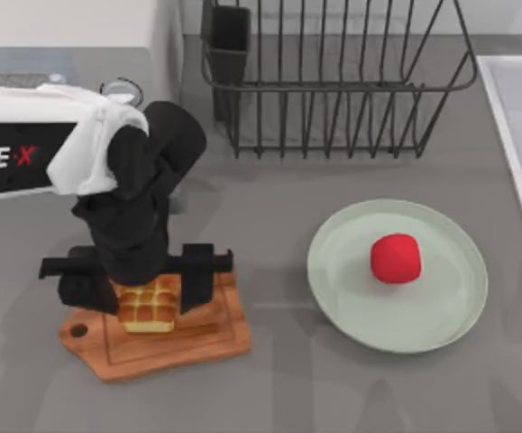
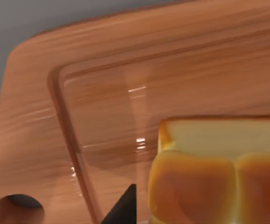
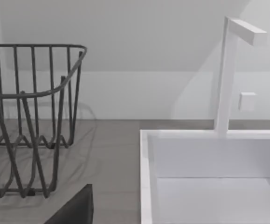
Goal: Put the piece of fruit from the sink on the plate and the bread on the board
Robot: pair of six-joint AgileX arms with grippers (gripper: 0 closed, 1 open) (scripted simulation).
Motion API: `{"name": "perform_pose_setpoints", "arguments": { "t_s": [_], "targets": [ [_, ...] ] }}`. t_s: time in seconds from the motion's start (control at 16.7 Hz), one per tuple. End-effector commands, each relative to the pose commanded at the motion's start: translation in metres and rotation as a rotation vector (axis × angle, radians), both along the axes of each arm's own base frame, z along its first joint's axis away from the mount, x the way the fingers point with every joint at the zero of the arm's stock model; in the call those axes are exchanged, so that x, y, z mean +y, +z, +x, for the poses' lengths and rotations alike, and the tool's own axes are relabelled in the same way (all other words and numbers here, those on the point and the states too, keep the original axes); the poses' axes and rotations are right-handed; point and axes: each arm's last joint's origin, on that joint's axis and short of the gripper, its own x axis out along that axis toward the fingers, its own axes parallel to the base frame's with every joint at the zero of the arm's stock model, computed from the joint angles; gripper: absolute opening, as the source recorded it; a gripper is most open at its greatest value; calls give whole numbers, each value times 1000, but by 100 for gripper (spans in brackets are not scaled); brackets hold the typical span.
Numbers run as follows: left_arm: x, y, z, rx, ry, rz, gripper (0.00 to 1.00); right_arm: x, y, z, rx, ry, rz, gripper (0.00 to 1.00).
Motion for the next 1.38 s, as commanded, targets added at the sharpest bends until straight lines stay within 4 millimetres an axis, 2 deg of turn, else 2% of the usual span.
{"name": "perform_pose_setpoints", "arguments": {
  "t_s": [0.06, 0.12, 0.66, 0.78, 0.9, 1.08, 1.2, 1.38],
  "targets": [
    [0, 0, 0, 0, 0, 0, 98, 0, 0, 0, 0, 0, 0, 100],
    [0, 0, 0, 0, 0, 0, 100, 0, 0, 0, 0, 0, 0, 100],
    [0, 0, 0, -1, 0, 0, 100, 0, 0, 0, 0, 0, 0, 100],
    [4, 7, 1, -36, 2, -18, 100, 0, 0, 0, 0, 0, 0, 100],
    [15, 20, -2, -108, 7, -50, 100, 0, 0, 0, 0, 0, 0, 100],
    [42, 49, -14, -284, 21, -116, 100, 0, 0, 0, 0, 0, 0, 100],
    [64, 70, -30, -438, 33, -160, 100, 0, 0, 0, 0, 0, 0, 100],
    [97, 92, -63, -694, 49, -202, 100, 0, 0, 0, 0, 0, 0, 100]
  ]
}}
